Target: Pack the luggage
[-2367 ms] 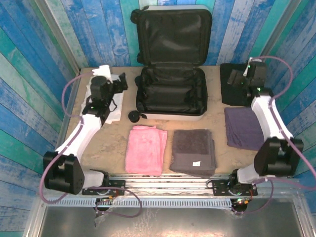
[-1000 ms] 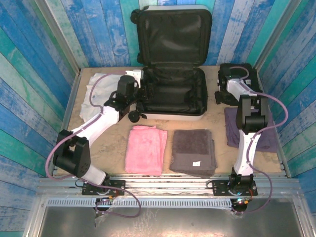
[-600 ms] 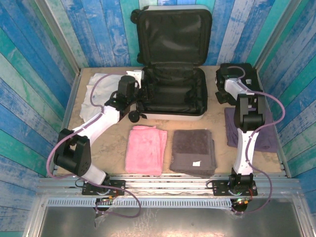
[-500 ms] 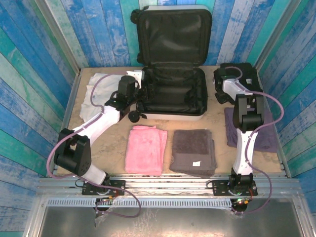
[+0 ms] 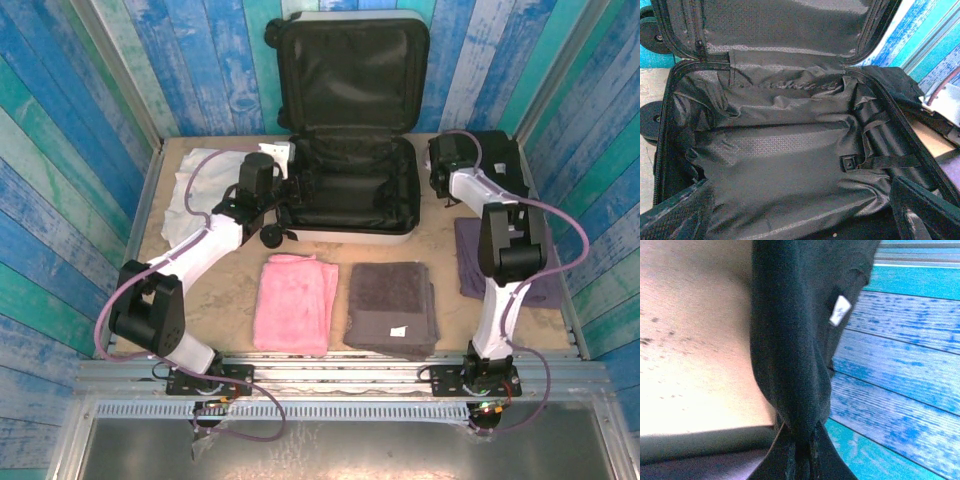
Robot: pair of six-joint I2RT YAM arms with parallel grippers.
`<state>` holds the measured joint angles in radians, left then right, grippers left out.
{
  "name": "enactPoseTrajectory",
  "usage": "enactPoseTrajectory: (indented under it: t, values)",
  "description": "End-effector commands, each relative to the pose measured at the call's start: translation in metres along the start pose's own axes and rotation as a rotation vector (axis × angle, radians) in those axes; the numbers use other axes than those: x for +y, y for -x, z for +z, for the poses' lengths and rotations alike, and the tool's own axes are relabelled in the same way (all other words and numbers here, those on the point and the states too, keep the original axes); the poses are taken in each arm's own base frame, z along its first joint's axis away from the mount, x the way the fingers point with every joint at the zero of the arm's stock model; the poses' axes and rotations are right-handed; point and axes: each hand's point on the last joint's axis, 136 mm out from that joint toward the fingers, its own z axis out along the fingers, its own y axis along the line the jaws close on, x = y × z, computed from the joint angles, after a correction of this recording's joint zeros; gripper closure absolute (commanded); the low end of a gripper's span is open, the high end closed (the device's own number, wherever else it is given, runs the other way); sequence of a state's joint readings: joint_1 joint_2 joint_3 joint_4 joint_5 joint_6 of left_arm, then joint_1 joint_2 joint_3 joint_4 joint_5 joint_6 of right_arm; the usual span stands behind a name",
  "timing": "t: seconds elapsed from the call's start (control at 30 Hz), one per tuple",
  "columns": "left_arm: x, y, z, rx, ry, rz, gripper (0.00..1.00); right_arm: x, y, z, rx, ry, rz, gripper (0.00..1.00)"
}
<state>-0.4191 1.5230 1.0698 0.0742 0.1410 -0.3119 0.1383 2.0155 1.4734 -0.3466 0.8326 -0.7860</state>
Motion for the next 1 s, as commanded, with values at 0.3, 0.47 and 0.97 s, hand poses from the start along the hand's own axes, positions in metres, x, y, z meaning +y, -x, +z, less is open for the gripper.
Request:
enactPoseTrajectory:
  t: [0.3,0.47,0.97]
  values:
    - [0.000,-0.019,0.012,0.046,-0.026,-0.013,0.07,-0.042,0.000,-0.038,-0.083,-0.108,-0.073,1.00]
    - [-0.002,-0.020,0.015,0.053,-0.039,-0.031,0.07,-0.039,-0.006,-0.053,-0.090,-0.109,-0.128,1.00]
    - [-0.001,-0.029,0.024,0.084,-0.047,-0.051,0.07,-0.008,-0.034,-0.119,-0.129,-0.111,-0.175,0.99]
